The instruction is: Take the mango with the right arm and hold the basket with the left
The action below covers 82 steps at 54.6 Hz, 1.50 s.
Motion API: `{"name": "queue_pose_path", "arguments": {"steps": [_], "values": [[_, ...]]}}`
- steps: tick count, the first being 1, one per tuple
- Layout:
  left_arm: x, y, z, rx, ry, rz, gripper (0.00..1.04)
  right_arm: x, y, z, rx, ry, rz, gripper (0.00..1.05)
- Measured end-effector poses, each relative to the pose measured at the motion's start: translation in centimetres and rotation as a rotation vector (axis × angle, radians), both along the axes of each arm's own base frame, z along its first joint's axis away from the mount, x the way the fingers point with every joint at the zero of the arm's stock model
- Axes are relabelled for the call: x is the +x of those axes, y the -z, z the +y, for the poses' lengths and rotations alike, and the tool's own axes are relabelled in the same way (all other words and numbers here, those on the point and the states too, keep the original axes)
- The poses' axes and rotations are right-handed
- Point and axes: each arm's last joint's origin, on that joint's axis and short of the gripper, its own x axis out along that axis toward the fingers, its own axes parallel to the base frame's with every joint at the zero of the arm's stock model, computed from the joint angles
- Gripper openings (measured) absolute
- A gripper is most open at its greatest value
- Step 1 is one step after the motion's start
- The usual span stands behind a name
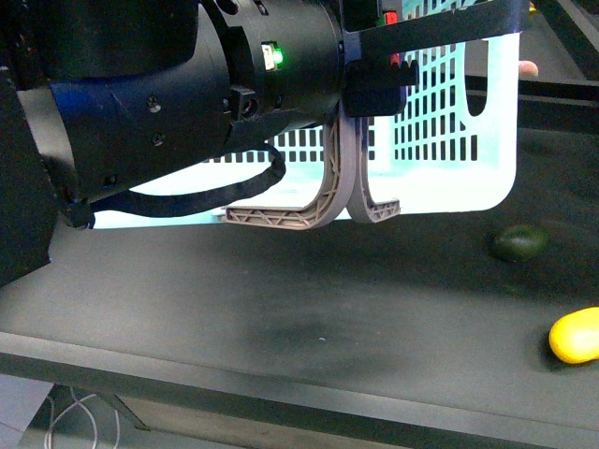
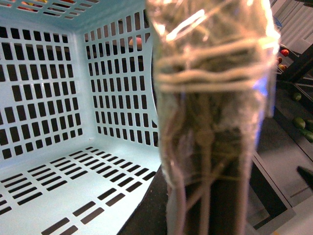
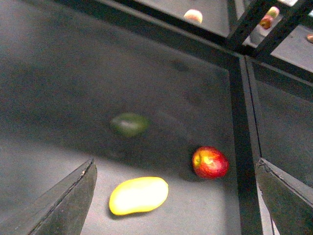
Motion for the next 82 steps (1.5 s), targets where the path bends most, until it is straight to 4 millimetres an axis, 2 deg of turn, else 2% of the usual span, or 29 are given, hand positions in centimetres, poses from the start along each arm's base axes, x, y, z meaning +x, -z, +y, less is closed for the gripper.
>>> {"name": "queue_pose_path", "arguments": {"steps": [10,17,23,28,35,61,82], "values": [[0.0,0.0,0.0,-0.001,0.001,0.001,0.05,2.5,3.2,-0.9,-0.108,-0.137,0.184,0.96],[0.0,0.0,0.0,-0.001,0.001,0.000,0.05,4.0,6.7,-1.7,-0.179,-0.288,0.380,0.96],[0.0,0.0,0.0,-0.001,0.000,0.001,0.05,4.6,9.0,-2.3,-0.200,-0.363,0.468,0.96],[0.0,0.0,0.0,-0.001,0.000,0.000,0.05,5.1,11.4,-3.0,-0.209,-0.405,0.542,0.96],[0.0,0.0,0.0,-0.001,0.000,0.001,0.05,5.9,13.9,-4.3,-0.210,-0.403,0.591,0.96],[0.0,0.0,0.0,-0.001,0.000,0.001,0.05,8.7,18.4,-7.3,-0.239,-0.364,0.645,0.96],[0.0,0.0,0.0,-0.001,0.001,0.000,0.05,11.7,19.6,-6.9,-0.285,-0.400,0.648,0.96]]}}
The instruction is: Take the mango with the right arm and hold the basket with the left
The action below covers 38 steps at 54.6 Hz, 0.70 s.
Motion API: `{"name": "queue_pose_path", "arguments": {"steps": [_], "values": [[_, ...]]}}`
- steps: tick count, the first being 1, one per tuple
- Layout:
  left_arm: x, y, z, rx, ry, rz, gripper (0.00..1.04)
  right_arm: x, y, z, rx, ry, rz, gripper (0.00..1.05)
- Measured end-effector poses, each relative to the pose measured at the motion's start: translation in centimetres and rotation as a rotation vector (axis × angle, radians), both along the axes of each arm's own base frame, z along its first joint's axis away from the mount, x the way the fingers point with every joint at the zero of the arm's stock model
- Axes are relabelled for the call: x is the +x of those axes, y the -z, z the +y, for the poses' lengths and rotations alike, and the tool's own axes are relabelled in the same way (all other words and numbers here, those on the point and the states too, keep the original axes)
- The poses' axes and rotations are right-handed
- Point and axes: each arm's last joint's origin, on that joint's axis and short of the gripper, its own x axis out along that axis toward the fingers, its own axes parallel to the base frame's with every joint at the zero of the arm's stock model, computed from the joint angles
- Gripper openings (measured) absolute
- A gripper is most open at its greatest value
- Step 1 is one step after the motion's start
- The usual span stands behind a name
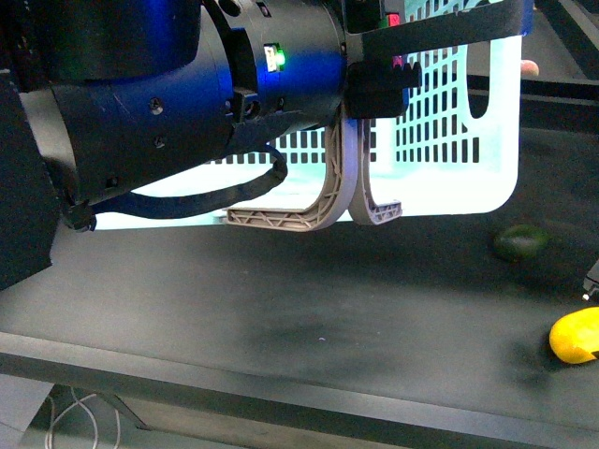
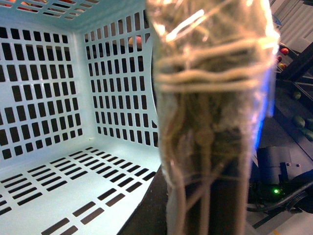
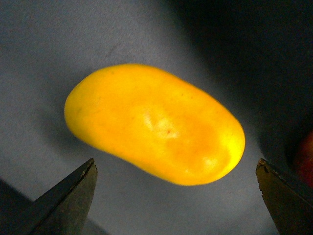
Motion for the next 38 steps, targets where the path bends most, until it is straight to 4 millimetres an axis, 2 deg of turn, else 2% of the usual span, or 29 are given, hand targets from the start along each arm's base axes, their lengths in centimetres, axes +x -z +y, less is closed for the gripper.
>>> {"name": "queue_pose_path", "arguments": {"steps": [8,38], "values": [[0.0,0.0,0.0,0.000,0.000,0.000,0.05,1.0,0.4,0.5,-0.006,-0.016,0.006,0.96],[0.0,0.0,0.0,0.000,0.000,0.000,0.05,2.3,2.2,1.5,-0.022,0.002,0.036,0.96]]}}
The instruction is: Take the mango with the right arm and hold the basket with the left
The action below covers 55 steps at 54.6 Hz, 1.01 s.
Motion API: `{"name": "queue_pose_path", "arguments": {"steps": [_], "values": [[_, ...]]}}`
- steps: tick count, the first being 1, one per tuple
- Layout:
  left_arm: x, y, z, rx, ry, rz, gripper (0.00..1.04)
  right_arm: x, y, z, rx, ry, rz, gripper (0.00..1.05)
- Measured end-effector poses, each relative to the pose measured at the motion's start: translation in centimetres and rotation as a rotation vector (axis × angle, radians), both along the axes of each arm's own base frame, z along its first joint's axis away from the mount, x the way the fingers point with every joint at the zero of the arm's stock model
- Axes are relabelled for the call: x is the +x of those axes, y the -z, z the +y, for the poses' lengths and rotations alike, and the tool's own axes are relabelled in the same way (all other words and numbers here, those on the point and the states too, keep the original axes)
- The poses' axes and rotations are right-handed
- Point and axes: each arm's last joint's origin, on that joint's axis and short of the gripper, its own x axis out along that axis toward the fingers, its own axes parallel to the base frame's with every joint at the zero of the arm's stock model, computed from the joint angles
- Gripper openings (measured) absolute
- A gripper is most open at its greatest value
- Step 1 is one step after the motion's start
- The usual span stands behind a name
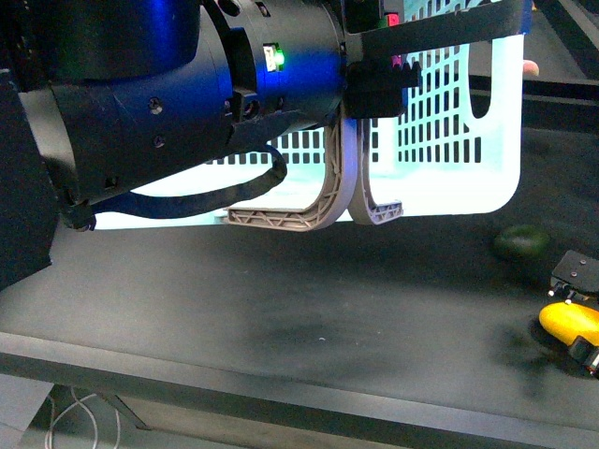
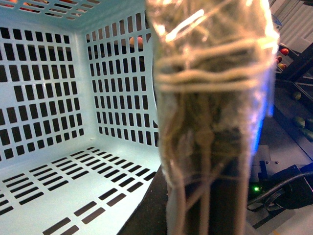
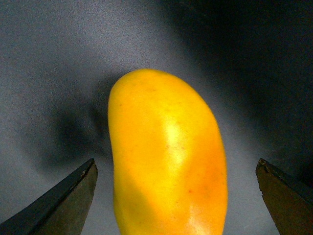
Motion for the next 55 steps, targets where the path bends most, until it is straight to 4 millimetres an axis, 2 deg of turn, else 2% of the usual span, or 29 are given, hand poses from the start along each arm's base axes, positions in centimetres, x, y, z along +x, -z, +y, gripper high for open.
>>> {"name": "queue_pose_path", "arguments": {"steps": [20,44,48,55], "values": [[0.0,0.0,0.0,0.000,0.000,0.000,0.05,-0.1,1.7,-0.2,0.005,0.080,0.033,0.96],[0.0,0.0,0.0,0.000,0.000,0.000,0.05,0.2,2.2,-0.9,0.010,0.141,0.027,0.96],[0.0,0.0,0.0,0.000,0.000,0.000,0.05,0.2,2.3,-0.9,0.008,0.152,0.024,0.89],[0.0,0.0,0.0,0.000,0.000,0.000,0.05,0.1,2.4,-0.8,0.016,0.164,0.027,0.69]]}}
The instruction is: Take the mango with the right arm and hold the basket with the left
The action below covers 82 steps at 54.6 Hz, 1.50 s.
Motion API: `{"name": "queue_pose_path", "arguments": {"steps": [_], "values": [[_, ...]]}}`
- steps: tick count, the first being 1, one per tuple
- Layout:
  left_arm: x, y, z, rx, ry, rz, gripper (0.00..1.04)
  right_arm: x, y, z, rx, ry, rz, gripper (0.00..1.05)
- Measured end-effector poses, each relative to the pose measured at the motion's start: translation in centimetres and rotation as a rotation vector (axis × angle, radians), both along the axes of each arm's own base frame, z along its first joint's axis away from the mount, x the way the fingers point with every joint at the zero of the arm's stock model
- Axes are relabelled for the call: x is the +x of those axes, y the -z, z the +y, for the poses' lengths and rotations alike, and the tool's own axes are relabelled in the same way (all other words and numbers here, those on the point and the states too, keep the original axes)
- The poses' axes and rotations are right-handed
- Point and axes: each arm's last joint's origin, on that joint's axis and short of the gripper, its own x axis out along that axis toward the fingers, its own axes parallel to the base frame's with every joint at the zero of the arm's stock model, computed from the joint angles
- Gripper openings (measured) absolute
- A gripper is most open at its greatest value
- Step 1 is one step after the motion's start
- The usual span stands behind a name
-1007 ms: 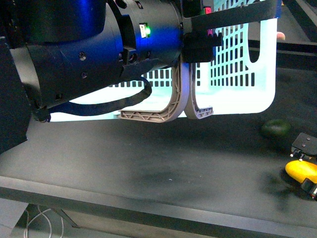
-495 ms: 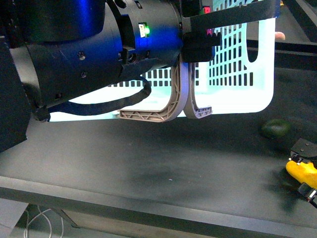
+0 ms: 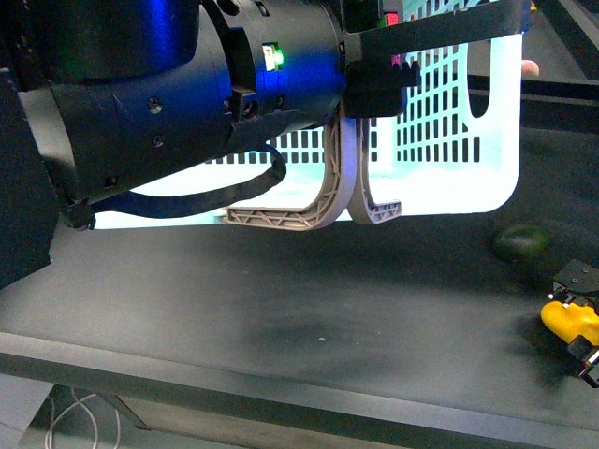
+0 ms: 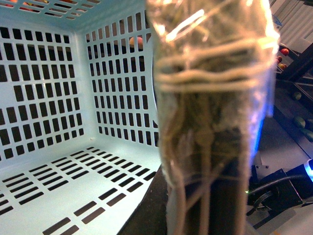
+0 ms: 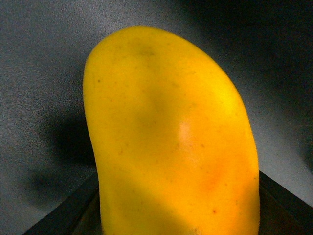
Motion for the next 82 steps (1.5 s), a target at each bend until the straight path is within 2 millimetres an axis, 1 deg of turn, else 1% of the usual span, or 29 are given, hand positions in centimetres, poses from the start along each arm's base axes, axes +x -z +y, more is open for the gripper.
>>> {"name": "queue_pose_path", "arguments": {"steps": [4,12,21,30,32,34,59,60,68,69,82], "values": [[0.0,0.0,0.0,0.000,0.000,0.000,0.05,-0.1,0.0,0.1,0.008,0.008,0.000,0.65],[0.0,0.0,0.0,0.000,0.000,0.000,0.05,-0.3,-0.1,0.3,0.031,0.022,-0.009,0.64],[0.0,0.0,0.0,0.000,0.000,0.000,0.05,-0.8,-1.4,1.0,0.096,0.049,-0.064,0.64],[0.0,0.0,0.0,0.000,0.000,0.000,0.05,-1.0,-4.5,1.6,0.197,0.108,-0.163,0.63],[0.0,0.0,0.0,0.000,0.000,0.000,0.05,-1.1,-5.6,1.9,0.224,0.118,-0.199,0.63],[0.0,0.0,0.0,0.000,0.000,0.000,0.05,-1.2,-6.2,2.0,0.239,0.129,-0.217,0.63],[0.0,0.0,0.0,0.000,-0.001,0.000,0.05,-4.0,-14.9,3.8,0.441,0.229,-0.439,0.63],[0.0,0.0,0.0,0.000,0.000,0.000,0.05,-4.2,-15.5,3.9,0.459,0.240,-0.454,0.63],[0.0,0.0,0.0,0.000,0.000,0.000,0.05,-4.8,-18.2,4.8,0.519,0.260,-0.517,0.63],[0.0,0.0,0.0,0.000,0.000,0.000,0.05,-4.9,-18.8,5.1,0.535,0.264,-0.530,0.63],[0.0,0.0,0.0,0.000,0.000,0.000,0.05,-5.1,-22.6,7.2,0.662,0.285,-0.611,0.63]]}}
